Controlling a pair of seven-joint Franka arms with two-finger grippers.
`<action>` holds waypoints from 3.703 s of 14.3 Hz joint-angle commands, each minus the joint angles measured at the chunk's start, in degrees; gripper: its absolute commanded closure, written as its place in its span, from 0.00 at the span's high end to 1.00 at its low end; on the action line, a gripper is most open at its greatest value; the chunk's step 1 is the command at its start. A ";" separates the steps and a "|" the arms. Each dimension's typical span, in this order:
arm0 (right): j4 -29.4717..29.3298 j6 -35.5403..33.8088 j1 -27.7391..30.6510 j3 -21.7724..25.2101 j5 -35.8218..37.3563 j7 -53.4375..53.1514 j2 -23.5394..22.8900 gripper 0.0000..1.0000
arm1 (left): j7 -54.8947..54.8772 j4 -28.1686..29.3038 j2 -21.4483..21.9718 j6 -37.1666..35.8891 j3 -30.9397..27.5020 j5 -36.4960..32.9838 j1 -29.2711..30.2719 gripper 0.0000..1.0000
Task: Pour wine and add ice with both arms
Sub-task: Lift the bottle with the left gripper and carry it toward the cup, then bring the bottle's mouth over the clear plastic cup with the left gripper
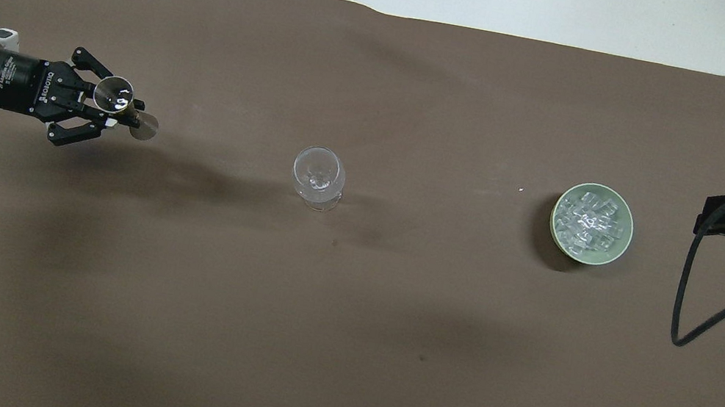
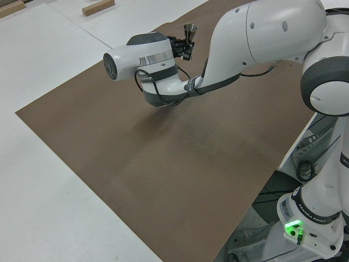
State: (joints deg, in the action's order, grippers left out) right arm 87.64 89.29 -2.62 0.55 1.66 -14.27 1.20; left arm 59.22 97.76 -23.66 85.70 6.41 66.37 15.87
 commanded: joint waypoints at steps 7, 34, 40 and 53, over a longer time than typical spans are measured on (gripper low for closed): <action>0.69 -0.43 0.51 -0.02 -1.13 0.12 0.65 1.00 | 5.11 3.05 5.99 7.89 7.46 -0.80 -1.63 0.00; 0.69 -0.43 0.51 -0.02 -1.13 0.12 0.65 1.00 | 21.12 6.47 10.12 24.69 22.07 -16.97 -3.13 0.00; 0.69 -0.43 0.51 -0.02 -1.13 0.12 0.65 1.00 | 24.72 5.68 10.03 25.04 23.30 -22.42 -3.13 0.00; 0.69 -0.43 0.51 -0.02 -1.13 0.12 0.65 1.00 | 37.37 1.82 9.07 26.36 27.07 -34.72 -3.13 0.00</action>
State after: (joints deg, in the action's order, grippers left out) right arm 87.64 89.29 -2.62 0.55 1.66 -14.27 1.20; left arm 93.87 100.03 -15.02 111.43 32.75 33.88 13.01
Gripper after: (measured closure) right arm 0.000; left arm 0.780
